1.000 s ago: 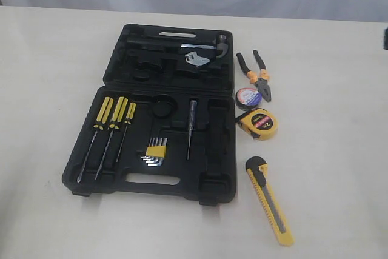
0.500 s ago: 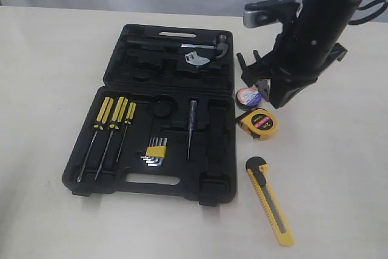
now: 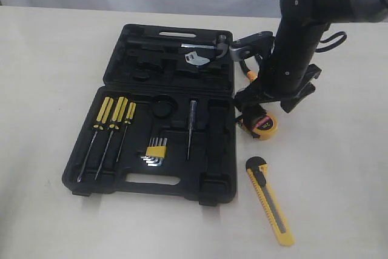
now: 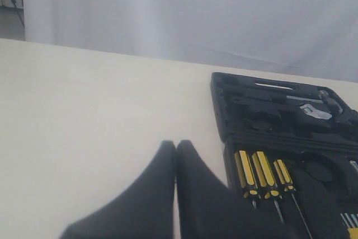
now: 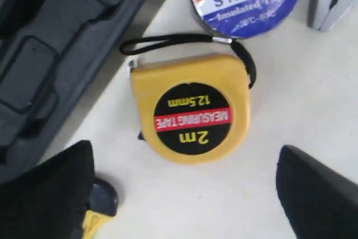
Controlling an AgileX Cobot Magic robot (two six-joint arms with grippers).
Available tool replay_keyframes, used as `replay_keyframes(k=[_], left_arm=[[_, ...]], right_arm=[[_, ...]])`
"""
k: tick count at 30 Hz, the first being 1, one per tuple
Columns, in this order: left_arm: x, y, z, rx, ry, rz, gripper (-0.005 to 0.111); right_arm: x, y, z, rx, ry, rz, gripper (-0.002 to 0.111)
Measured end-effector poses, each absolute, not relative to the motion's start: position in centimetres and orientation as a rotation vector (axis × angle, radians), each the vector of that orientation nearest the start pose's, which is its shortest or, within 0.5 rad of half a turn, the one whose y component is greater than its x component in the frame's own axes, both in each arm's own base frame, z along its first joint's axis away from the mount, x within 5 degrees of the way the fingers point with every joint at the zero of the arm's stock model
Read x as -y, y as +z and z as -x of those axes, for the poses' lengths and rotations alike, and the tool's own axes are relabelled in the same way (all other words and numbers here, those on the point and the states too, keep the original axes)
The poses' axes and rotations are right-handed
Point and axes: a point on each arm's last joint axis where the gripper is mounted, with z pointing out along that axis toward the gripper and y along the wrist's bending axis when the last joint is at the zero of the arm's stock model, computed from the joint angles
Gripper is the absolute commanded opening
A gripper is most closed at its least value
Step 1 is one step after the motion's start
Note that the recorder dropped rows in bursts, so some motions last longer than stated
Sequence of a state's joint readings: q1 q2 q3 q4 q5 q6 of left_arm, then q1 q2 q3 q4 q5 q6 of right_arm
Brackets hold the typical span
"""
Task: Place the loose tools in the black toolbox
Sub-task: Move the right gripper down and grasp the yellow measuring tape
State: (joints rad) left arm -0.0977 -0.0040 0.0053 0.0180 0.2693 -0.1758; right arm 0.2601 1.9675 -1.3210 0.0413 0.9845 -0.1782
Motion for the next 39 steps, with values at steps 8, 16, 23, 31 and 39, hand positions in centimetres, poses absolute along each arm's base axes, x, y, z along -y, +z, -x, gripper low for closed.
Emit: replay_keyframes(k=[8,16,23,31,39], left_arm=[[0.5,18.7,-5.5,-1.757,-0.183,0.057,0.0],[0.5,18.7,-5.5,-1.757,-0.183,0.057,0.0],[0.5,18.7,-5.5,-1.757,-0.183,0.057,0.0],[0.5,18.7,-5.5,-1.757,-0.183,0.057,0.0],[0.5,18.7,-5.5,-1.757,-0.183,0.057,0.0]], right_arm=[[-9.7,14.6,-36.8,-2.986,-0.01,0.737,0.082],[-10.2,12.7,-36.8,-3.01,0.062,0.833,0.082],[-10.2,11.8,-36.8,-3.031,0.073,0.839,0.066],[-10.1,12.0,-36.2,-3.111,0.087,0.863,0.0],[-10.3,15.1,-36.1,-3.197,0.094,0.774,0.0]])
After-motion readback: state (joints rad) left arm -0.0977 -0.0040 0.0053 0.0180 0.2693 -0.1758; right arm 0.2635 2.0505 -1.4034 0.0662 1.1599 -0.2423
